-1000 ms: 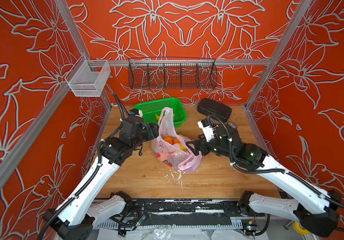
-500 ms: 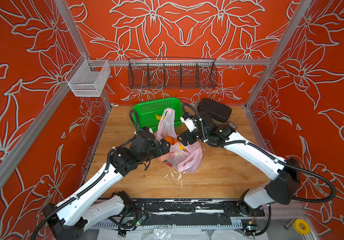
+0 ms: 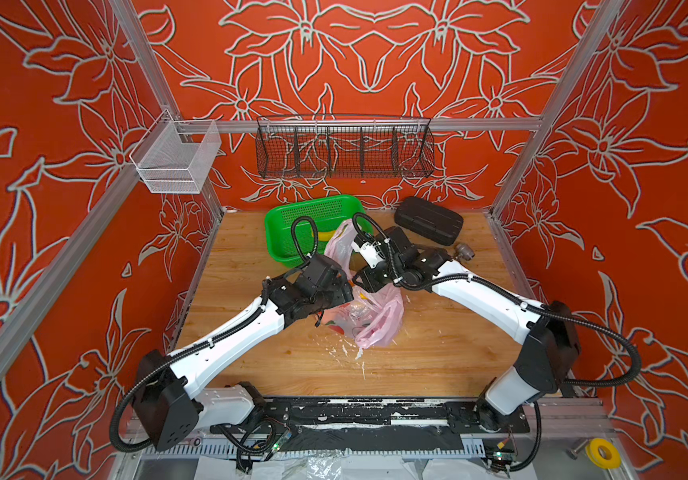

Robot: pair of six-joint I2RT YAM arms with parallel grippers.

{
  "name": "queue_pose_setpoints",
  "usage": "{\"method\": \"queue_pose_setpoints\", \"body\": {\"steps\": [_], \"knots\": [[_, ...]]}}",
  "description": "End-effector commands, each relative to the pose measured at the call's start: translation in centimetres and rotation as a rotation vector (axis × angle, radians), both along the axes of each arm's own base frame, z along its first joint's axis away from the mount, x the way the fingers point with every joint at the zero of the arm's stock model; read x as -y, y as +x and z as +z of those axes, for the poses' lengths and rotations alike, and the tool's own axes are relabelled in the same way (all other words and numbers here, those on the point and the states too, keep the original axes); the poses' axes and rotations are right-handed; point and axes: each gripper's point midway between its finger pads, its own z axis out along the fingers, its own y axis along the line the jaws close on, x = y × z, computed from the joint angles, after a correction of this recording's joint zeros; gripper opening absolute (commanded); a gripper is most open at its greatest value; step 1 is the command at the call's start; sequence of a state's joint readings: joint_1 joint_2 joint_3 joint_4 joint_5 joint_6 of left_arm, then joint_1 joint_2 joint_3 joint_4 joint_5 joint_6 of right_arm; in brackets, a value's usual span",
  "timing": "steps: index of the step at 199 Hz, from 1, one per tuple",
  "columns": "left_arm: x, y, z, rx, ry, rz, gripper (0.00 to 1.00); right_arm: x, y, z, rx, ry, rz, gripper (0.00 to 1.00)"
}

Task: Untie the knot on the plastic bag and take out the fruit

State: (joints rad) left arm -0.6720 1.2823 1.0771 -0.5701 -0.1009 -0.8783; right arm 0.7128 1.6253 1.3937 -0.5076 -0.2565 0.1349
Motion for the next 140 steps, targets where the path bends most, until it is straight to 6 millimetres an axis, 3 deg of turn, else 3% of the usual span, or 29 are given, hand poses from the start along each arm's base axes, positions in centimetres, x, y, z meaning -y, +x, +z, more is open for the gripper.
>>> {"method": "queue_pose_setpoints", "body": {"steps": [1,41,83,88,105,109,140], "knots": [[0.2,0.6,0.4,0.027,0.016,-0.002,0.66,-0.4,0.0,-0.8,-0.021,0.019,0.012,0.34],[-0.2,0.2,-1.0,-0.002,0.068,-0.027,0.37,-0.4,0.0,-0.2,0.002,0.04,0.01,0.08],[0.1,-0.8,-2.0,-0.034,0.035,-0.056,0.08,0.8,1.4,-0.2,0.04,0.007,-0.068,0.02],[0.0,-0.9,-2.0,-0.034,0.035,-0.053,0.08,0.9,1.5,-0.2,0.04,0.006,-0.079,0.07],[-0.5,-1.2,-2.1,-0.029,0.042,-0.043,0.01,0.9,1.2,0.2,0.028,0.031,-0.069,0.43],[-0.6,-1.2,-2.1,-0.028,0.043,-0.042,0.0,0.8,1.0,0.3,0.023,0.037,-0.061,0.48],[-0.6,-1.5,-1.6,-0.018,0.031,-0.047,0.0,-0.4,-1.5,-0.7,-0.039,0.072,0.046,0.66]]}}
